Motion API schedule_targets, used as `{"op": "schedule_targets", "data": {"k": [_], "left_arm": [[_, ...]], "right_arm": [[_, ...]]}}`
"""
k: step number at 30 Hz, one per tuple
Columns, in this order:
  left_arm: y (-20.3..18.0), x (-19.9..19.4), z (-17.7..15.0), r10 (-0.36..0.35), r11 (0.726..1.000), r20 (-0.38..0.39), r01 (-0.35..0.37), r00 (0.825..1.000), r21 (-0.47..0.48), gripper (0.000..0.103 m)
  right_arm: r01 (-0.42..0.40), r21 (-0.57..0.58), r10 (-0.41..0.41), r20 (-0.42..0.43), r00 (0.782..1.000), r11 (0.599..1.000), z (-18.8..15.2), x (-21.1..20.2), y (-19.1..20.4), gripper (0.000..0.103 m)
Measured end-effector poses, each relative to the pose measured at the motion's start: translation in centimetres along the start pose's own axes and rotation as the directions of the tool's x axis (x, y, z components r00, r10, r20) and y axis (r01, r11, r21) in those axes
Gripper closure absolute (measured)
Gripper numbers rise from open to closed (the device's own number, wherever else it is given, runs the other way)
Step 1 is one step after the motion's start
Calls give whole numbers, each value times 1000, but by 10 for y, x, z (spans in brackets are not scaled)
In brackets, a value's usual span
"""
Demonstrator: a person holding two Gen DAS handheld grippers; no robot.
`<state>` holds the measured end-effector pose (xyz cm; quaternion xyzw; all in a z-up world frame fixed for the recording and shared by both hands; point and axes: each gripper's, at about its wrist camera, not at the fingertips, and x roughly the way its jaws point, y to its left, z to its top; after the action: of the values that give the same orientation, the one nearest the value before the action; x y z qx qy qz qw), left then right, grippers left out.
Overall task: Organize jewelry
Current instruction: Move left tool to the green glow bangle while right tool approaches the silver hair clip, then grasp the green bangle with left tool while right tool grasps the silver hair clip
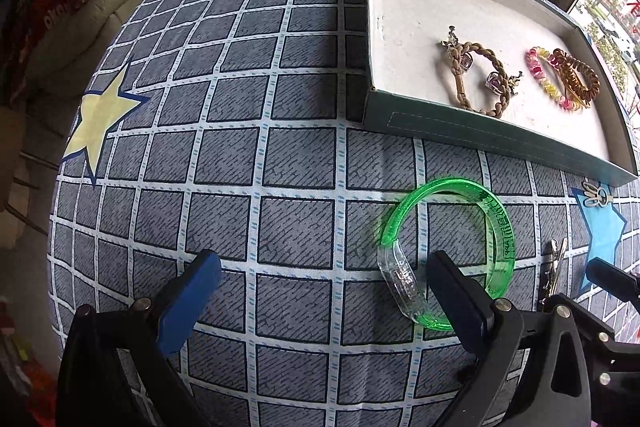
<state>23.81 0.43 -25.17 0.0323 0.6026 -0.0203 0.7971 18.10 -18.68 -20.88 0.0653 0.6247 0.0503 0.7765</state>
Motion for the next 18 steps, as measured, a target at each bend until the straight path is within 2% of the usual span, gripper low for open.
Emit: {"op": "schedule_targets", "data": {"k": [6,10,14,16,18], "left_arm": [[2,0,7,-26,1000,17,25,1000,13,1],[-11,-10,8,-45,998,26,44,999,43,19],[-19,-12,10,-65,996,22,63,998,65,36],[-25,-13,12,-66,995,20,64,998,76,40],[-31,-16,12,-72,994,15,71,997,84,45]], "right_arm": [[75,-70,-74,24,997,995,-1,6,13,41],[151,-126,-146,46,988,980,0,9,23,53],[145,-160,-138,51,989,976,1,9,29,69],[142,-168,-135,50,990,975,2,9,30,85],[130,-163,-125,44,991,978,4,10,31,85]]}}
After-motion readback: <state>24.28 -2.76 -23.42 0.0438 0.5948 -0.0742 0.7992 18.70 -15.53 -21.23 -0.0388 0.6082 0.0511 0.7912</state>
